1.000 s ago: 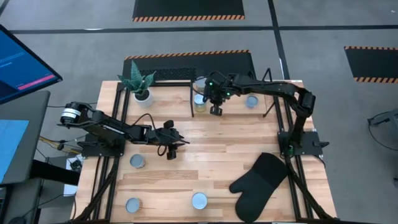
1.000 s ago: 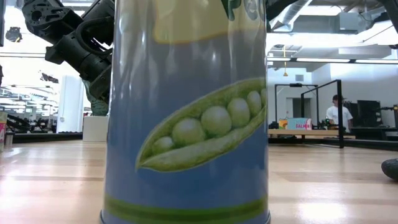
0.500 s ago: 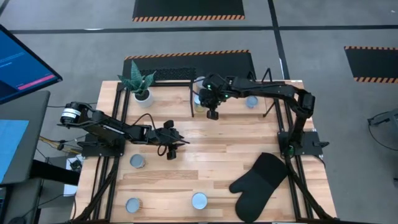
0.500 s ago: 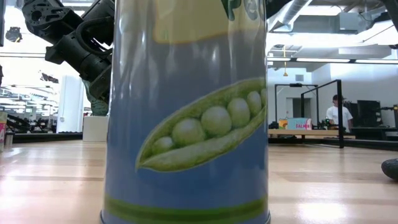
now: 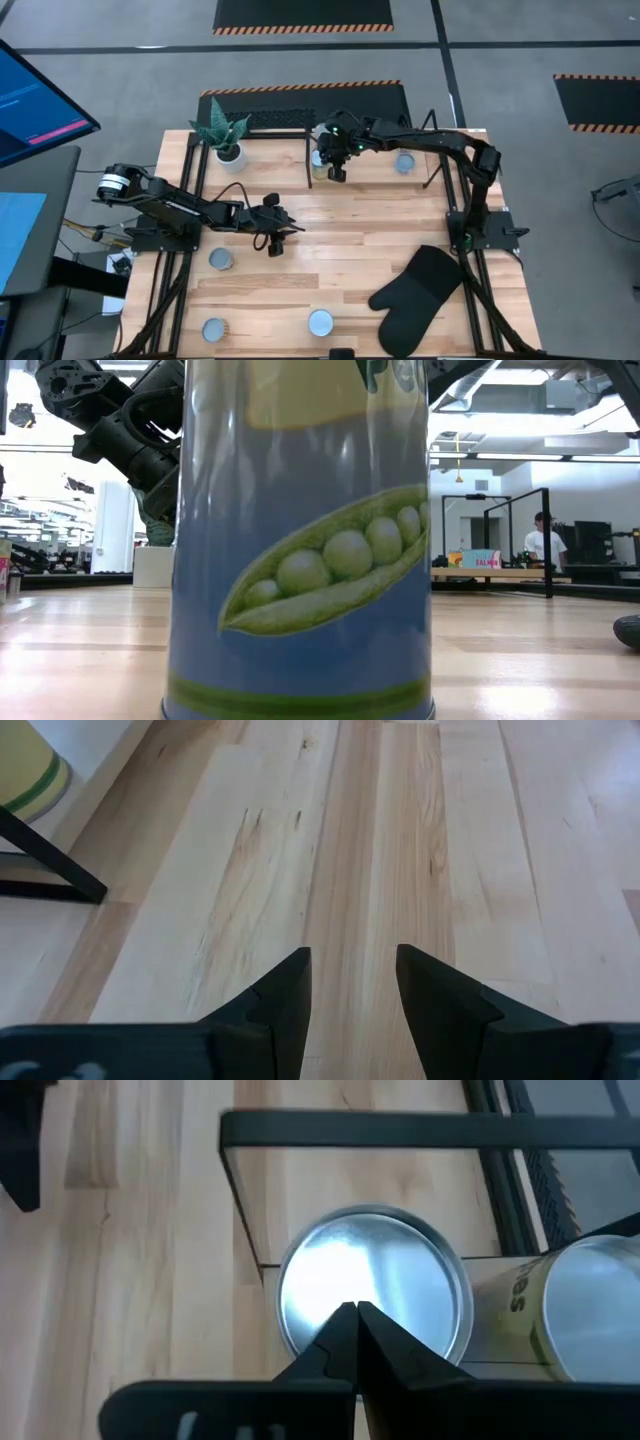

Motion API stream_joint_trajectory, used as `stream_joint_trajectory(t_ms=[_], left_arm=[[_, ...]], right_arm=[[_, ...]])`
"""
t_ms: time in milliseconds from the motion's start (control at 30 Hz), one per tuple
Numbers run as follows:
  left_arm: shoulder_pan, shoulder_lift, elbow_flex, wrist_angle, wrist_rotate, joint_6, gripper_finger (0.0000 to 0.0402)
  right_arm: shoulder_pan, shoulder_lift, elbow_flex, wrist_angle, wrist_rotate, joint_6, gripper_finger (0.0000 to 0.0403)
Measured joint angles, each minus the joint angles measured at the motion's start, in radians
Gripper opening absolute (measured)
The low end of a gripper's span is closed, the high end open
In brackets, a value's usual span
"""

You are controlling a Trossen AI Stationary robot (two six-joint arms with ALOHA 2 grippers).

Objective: Pick and place cans onto a shelf
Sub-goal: Put the canned corn on the shelf

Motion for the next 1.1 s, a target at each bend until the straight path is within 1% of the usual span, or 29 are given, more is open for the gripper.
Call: stream_joint_trajectory(t_ms=[333, 500, 933, 1100], left_arm=[[0.000, 0.000, 0.000, 0.000, -0.018, -0.002, 0.0140], [0.000, 0.000, 0.000, 0.000, -0.018, -0.002, 0.0140], [0.000, 0.000, 0.000, 0.000, -0.017, -0.006, 0.0140], [0.000, 0.000, 0.000, 0.001, -0.017, -0.006, 0.0140]], right_arm=[[-0.005, 0.004, 0.002, -0.001, 0.001, 0.000, 0.0027], [-0.004, 0.003, 0.002, -0.037, 0.043, 0.000, 0.0023], [-0.004, -0.002, 0.001, -0.057, 0.050, 0.012, 0.0025], [-0.003, -0.034, -0.002, -0.106, 0.085, 0.014, 0.0023]])
